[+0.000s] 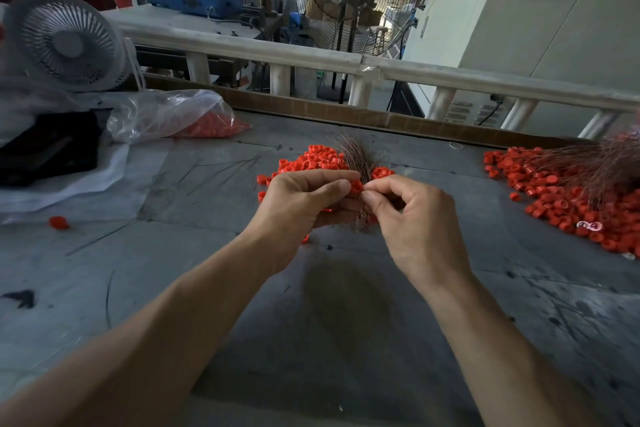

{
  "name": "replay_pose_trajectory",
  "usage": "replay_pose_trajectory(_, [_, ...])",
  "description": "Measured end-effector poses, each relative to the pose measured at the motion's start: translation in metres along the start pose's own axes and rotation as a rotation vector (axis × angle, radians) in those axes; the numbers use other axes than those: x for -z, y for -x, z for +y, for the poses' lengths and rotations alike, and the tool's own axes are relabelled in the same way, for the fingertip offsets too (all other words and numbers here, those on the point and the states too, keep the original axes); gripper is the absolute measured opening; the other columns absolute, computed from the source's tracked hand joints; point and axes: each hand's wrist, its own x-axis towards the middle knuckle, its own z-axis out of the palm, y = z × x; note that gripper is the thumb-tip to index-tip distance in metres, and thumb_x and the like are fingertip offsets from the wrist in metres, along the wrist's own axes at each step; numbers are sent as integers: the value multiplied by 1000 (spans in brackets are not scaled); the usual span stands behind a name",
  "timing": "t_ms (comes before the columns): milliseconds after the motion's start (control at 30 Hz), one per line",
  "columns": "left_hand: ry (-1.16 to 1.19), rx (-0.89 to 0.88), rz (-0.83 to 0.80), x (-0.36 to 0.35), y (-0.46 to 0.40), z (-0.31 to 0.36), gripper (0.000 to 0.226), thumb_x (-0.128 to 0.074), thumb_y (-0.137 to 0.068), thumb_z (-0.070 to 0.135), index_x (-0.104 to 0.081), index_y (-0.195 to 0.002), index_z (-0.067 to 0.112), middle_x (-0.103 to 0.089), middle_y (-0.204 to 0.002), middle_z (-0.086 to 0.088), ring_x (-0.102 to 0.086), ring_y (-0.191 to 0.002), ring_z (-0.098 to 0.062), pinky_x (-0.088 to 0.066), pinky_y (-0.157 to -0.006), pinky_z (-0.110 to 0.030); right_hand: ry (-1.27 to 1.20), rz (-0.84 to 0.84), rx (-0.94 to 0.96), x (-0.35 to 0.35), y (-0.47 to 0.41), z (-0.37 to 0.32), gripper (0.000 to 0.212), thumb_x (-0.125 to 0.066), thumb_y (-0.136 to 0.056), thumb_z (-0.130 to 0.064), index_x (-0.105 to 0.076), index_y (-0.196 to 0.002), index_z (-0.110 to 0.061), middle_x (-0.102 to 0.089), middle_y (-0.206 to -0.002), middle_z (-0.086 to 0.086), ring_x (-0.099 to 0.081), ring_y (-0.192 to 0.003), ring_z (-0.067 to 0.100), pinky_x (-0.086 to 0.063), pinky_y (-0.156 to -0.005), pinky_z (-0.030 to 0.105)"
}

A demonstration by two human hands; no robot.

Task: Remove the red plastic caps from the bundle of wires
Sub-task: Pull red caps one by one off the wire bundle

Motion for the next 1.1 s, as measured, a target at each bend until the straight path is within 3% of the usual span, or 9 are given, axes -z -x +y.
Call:
replay_pose_trajectory(500, [63, 13, -37, 0, 0, 2, 23, -59, -93, -4, -71, -113, -1, -75, -90, -16, -74, -84, -22, -61, -79, -35, -231, -37, -54, -3, -2, 3, 10, -71, -95, -17, -79, -98, -21, -76, -84, -11, -72, -85, 3, -57, -77, 22])
replay_pose_trajectory(633, [62, -10, -42, -1, 1, 3, 23, -64, -91, 4, -71, -112, -2, -75, -95, -19, -73, -85, -23, -60, -76, -32, -275, -48, -122, -4, -1, 4, 14, -67, -98, -18, -79, -101, -25, -76, -86, -12, -72, -84, 7, -59, -71, 32])
replay_pose_trajectory(800, [43, -65, -21, -3, 2, 5, 21, -63, -93, 6, -70, -111, -3, -70, -97, -27, -71, -81, -24, -58, -71, -32, -362, -83, -188, -5, 1, 0, 22, -63, -101, -16, -78, -102, -32, -78, -86, -12, -75, -81, 8, -57, -49, 24])
replay_pose_trajectory(967, [86, -74, -23, -7, 4, 9, 23, -60, -94, 3, -65, -113, -9, -70, -103, -29, -72, -77, -23, -60, -65, -32, -465, -146, -270, -5, 1, -5, 25, -57, -103, -11, -75, -104, -28, -80, -86, -18, -78, -79, 3, -54, -41, 24])
replay_pose_trajectory(1100, [129, -39, -64, -7, 4, 10, 25, -61, -91, 6, -64, -113, -7, -73, -101, -27, -75, -81, -25, -63, -77, -39, -450, -217, -306, -4, 1, -3, 27, -55, -102, -7, -74, -108, -26, -81, -88, -10, -78, -79, 7, -49, -38, 24])
